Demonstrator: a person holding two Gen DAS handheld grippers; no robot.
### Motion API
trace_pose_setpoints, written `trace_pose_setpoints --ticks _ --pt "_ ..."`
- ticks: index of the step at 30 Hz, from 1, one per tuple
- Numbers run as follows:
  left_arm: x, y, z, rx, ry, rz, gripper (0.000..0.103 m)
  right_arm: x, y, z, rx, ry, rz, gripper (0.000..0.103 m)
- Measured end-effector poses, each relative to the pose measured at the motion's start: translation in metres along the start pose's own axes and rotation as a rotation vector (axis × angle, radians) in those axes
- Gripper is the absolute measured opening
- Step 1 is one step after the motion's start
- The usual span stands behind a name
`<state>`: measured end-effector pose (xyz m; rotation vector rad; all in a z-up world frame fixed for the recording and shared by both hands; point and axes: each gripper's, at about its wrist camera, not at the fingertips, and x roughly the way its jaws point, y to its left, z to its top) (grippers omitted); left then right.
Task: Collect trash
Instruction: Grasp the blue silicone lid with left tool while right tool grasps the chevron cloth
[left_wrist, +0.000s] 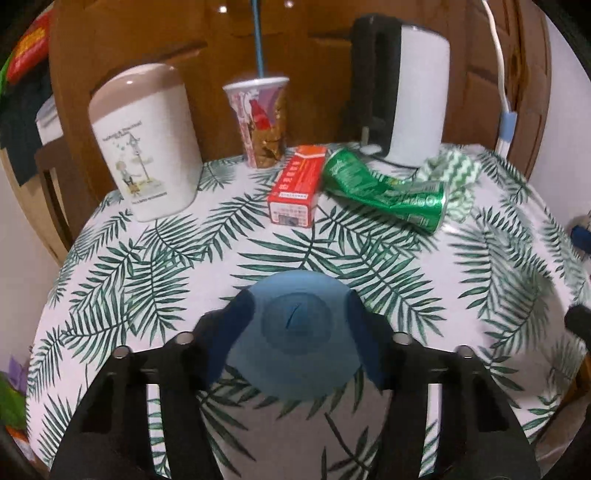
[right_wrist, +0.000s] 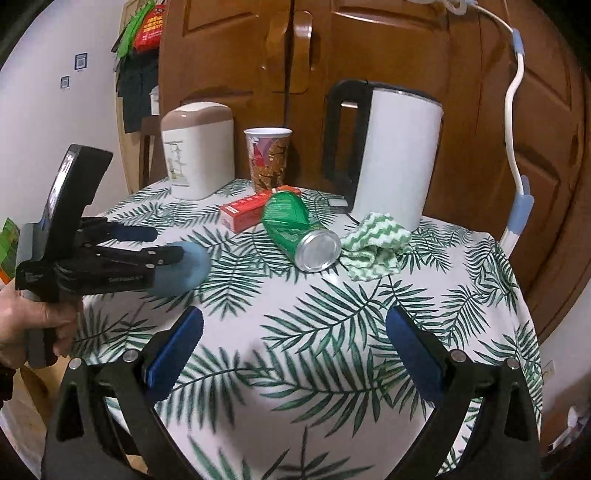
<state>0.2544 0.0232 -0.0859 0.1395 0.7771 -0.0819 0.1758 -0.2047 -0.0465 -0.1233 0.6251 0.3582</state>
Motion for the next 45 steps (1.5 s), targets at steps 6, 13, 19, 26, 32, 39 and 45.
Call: trace_pose_setpoints --ticks 6,13,19,26,32,39,45 --pt "0.012 -0.003 -0.001 0.023 0.038 0.023 0.049 0.035 -0.037 0.02 0.053 0.011 -0.004 0.098" --pt "0.014 -0.002 -0.001 0.017 0.048 0.017 0.048 0.107 -0.086 0.06 0.141 0.082 -0.022 0.092" --pt "0.014 -0.002 -0.001 0.018 0.05 0.018 0.048 0.155 -0.101 0.071 0.185 0.163 -0.026 0.064" --pt "0.018 0.003 0.001 -0.008 0.065 0.0 0.052 0.187 -0.092 0.067 0.138 0.261 -0.047 0.053" --pt "0.016 0.004 0.0 -0.018 0.059 -0.004 0.052 0.185 -0.081 0.067 0.041 0.255 -0.103 0.039" --pt "0.01 -0.004 -0.003 0.02 0.043 -0.003 0.034 0.183 -0.079 0.065 -0.005 0.251 -0.123 0.032" --pt "0.01 0.003 -0.003 -0.003 0.044 -0.001 0.025 0.169 -0.085 0.061 -0.001 0.216 -0.095 0.018"
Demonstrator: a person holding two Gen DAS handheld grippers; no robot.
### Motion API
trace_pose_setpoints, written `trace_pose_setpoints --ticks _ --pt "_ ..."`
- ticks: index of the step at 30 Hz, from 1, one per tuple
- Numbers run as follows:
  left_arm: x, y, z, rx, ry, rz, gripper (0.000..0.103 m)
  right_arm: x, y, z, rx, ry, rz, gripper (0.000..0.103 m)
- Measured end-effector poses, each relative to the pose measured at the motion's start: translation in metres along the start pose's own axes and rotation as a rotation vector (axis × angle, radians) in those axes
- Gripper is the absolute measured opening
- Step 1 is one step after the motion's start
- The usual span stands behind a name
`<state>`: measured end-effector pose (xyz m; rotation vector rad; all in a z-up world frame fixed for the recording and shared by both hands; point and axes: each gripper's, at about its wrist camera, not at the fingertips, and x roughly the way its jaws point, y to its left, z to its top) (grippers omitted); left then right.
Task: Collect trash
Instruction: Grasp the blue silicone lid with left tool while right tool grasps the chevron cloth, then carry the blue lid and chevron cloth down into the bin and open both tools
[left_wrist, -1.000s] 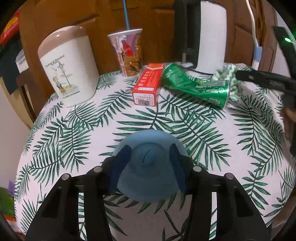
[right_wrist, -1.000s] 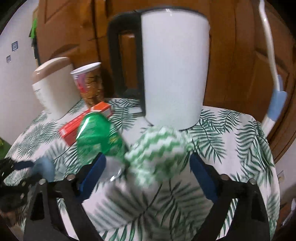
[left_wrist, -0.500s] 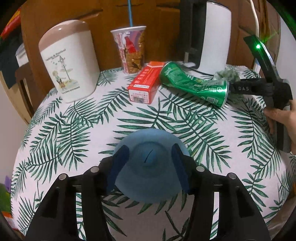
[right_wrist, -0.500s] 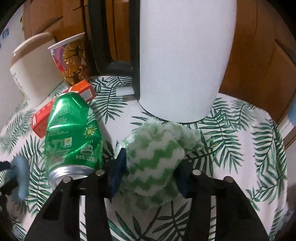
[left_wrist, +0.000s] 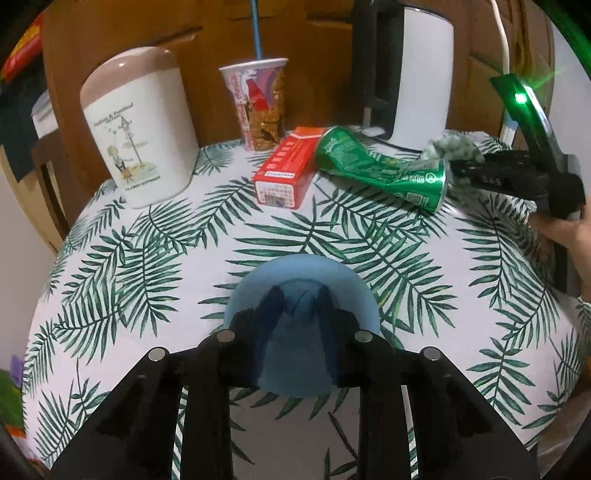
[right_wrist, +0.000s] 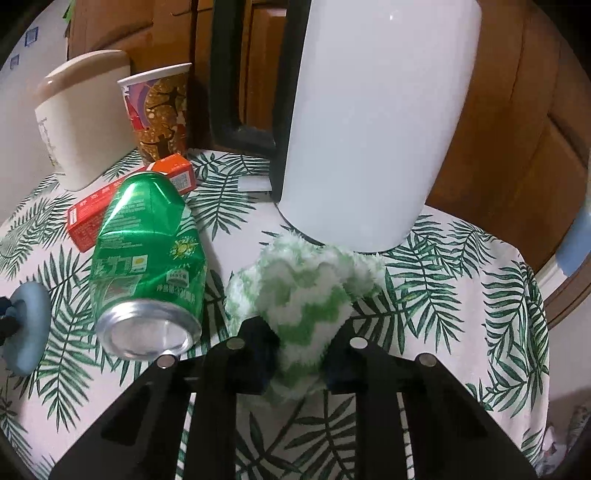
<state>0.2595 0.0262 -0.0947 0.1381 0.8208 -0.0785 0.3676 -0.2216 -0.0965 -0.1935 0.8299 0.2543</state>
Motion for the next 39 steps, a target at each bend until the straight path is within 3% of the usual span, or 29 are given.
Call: trace_pose_setpoints --ticks 6,12,20,31,35,39 --pt "-0.004 -0.002 -0.002 0.004 -0.014 -0.004 0.025 -0.03 -0.014 -0.018 0.041 -0.038 0.046 0.017" --pt "-0.035 -0.012 -0.008 0.014 -0.058 -0.029 0.025 -0.081 -0.013 -0.038 0.061 -0.098 0.087 0.017" --pt "-0.093 -0.033 -0.034 0.04 -0.113 -0.075 0.025 -0.163 0.029 -0.081 0.014 -0.177 0.133 0.017" --pt "-0.165 -0.047 -0.129 0.058 -0.108 -0.119 0.025 -0.246 0.126 -0.185 -0.046 -0.191 0.26 0.017" --pt "-0.177 -0.046 -0.173 0.069 -0.055 -0.129 0.025 -0.253 0.153 -0.224 -0.057 -0.152 0.3 0.017" --pt "-0.163 -0.048 -0.213 0.072 0.01 -0.13 0.025 -0.231 0.176 -0.266 -0.055 -0.069 0.336 0.017"
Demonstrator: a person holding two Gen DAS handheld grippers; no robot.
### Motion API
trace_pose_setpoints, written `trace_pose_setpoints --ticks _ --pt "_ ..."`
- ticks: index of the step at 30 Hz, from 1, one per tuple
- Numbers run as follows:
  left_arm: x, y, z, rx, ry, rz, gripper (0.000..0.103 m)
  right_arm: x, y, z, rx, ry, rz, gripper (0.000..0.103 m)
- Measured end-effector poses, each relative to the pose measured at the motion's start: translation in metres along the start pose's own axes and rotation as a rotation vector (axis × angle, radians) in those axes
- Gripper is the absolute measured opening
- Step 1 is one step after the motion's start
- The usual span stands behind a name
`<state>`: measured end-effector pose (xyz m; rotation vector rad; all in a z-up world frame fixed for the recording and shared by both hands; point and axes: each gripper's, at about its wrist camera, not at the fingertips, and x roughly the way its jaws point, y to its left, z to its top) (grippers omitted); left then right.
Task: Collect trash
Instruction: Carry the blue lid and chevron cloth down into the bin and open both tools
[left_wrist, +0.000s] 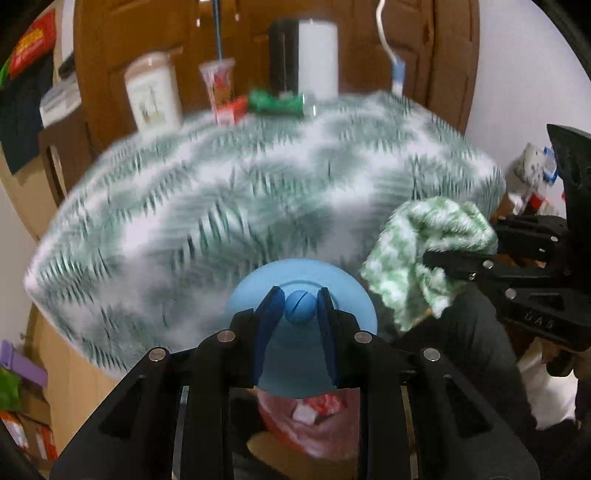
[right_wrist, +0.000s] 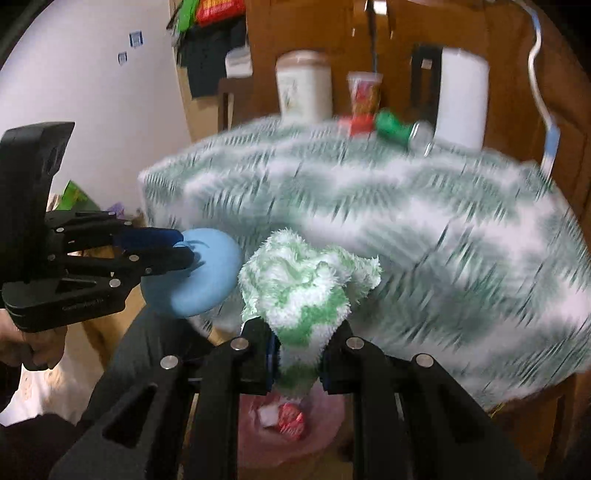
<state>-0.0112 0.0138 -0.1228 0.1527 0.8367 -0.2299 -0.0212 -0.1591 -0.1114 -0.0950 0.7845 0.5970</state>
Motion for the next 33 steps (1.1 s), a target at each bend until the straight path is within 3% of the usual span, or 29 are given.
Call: trace_pose_setpoints --ticks 9,15,21,33 --pt "0.108 0.005 -0.09 -0.043 0.26 0.009 0.025 0.096 0.006 -0.079 0.039 0.205 0.033 0.017" --pt "0.168 0.012 -0.128 -0.067 0.404 0.01 0.025 0.146 -0.003 -0.116 0.071 0.326 0.041 0.017" --pt "0.208 0.014 -0.147 -0.073 0.495 0.014 0.025 0.186 -0.012 -0.144 0.098 0.432 0.044 0.017" --pt "0.27 0.006 -0.157 -0.065 0.61 0.006 0.025 0.237 -0.022 -0.158 0.121 0.55 0.047 0.018"
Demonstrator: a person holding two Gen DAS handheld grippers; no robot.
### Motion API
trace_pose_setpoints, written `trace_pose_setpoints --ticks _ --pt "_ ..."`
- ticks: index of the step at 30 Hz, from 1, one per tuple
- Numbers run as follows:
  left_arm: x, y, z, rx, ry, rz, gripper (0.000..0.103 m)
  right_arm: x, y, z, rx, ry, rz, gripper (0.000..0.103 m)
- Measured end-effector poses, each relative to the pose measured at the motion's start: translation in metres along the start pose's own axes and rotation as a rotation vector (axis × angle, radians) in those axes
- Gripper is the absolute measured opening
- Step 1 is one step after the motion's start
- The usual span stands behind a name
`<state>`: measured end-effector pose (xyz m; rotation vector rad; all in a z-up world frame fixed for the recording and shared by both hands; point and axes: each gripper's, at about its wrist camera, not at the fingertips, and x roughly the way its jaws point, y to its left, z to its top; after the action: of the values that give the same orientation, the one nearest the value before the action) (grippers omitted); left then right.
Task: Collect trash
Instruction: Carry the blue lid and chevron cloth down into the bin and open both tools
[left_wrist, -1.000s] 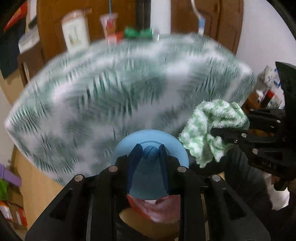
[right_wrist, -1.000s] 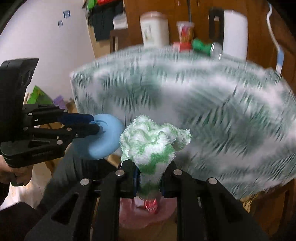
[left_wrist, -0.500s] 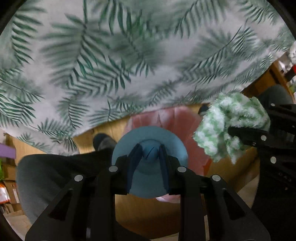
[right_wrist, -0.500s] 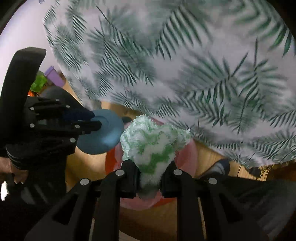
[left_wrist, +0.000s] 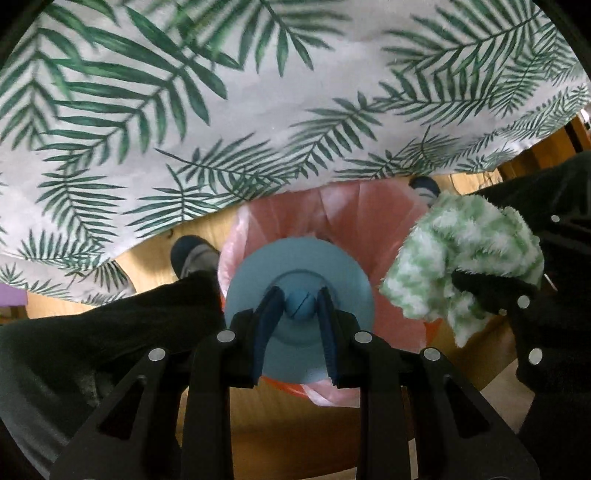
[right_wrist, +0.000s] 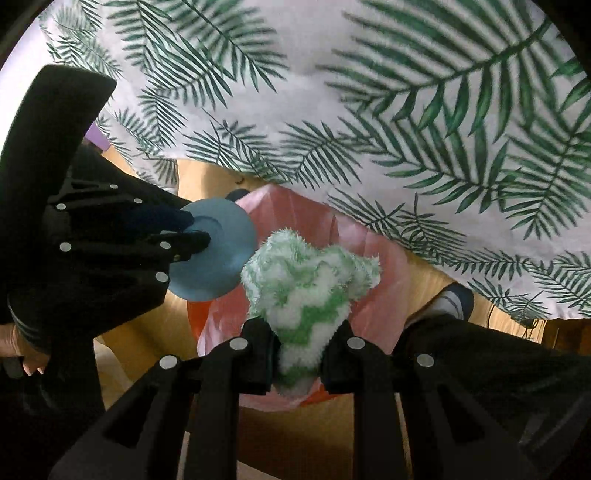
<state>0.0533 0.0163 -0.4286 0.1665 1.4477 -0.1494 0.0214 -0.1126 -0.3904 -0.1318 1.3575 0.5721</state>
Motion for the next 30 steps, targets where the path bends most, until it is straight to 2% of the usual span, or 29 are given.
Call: trace_pose_setpoints --ticks 24,28,30 --pt "0.035 -0.004 0.0 0.004 0.075 -0.001 0.027 0.048 -0.006 0.0 0.021 0.109 0.019 0.019" --pt "0.037 -0.005 -0.001 0.008 0.076 0.005 0.036 0.051 -0.005 -0.002 0.025 0.115 0.021 0.019" --pt "0.036 -0.005 -0.001 0.008 0.073 0.012 0.045 0.051 -0.006 -0.002 0.027 0.116 0.022 0.019"
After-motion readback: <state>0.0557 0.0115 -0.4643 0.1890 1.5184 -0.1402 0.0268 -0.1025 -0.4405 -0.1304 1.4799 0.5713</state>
